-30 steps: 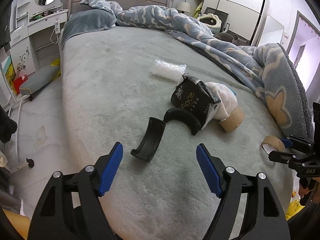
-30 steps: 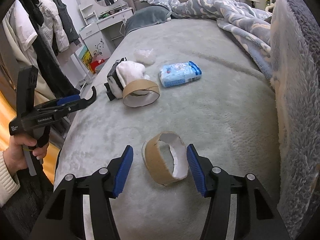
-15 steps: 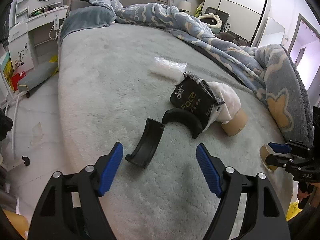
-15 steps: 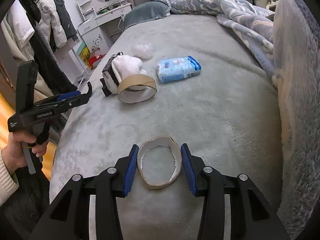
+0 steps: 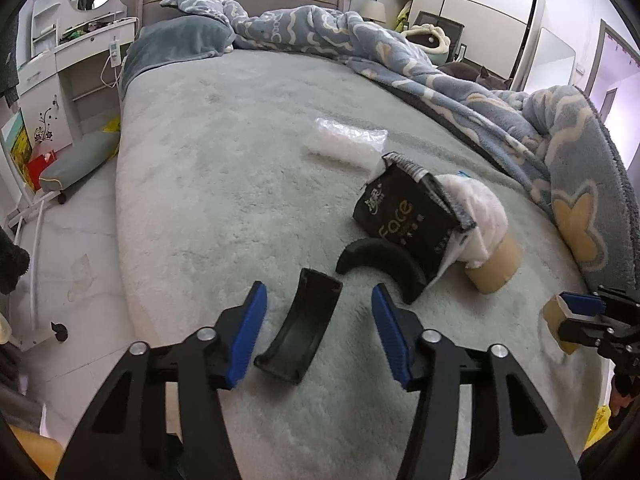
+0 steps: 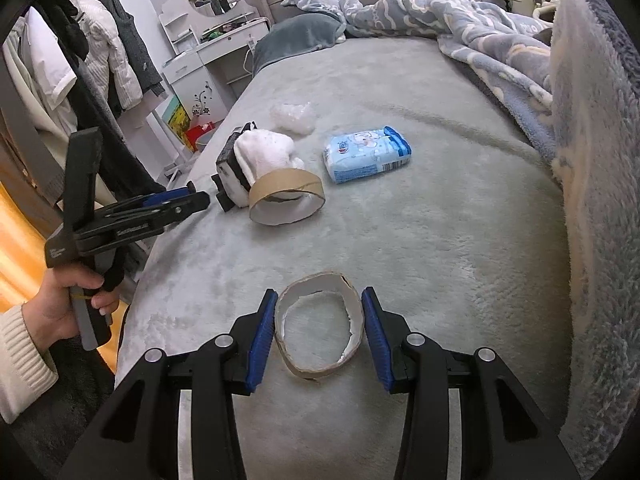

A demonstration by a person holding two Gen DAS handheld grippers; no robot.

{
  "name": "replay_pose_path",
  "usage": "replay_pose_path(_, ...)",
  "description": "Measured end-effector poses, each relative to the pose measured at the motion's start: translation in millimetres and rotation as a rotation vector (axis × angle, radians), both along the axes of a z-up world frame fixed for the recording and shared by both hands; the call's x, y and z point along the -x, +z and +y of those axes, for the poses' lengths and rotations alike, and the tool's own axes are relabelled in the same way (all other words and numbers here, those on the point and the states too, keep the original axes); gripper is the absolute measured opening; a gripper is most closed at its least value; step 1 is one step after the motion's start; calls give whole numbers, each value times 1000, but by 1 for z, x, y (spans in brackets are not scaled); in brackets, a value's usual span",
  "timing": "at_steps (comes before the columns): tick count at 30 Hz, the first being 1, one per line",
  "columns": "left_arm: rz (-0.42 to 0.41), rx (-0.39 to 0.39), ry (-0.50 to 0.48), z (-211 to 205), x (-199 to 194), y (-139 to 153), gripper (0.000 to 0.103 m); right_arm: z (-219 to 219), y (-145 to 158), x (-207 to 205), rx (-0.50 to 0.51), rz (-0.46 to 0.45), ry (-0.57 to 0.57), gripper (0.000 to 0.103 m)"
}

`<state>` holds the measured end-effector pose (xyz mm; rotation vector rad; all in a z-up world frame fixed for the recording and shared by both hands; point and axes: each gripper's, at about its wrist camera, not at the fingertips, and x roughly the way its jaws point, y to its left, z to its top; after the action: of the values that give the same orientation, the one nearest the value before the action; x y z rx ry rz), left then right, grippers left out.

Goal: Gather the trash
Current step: 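Grasp the black curved plastic piece with the left tool, then carry the plastic piece and tape ring to the bin, opening the left tool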

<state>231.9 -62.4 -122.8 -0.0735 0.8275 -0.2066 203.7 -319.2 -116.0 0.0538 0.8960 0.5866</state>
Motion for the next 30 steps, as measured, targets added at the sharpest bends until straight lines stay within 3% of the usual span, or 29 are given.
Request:
replay_pose_path(9,10,-29,15,-3,-3,-2,24,4,-2,-3,1,5,7,44)
replay_pose_path(30,-6,14,62,17,14,23,22,35,20,-8,-65,-22,51,44)
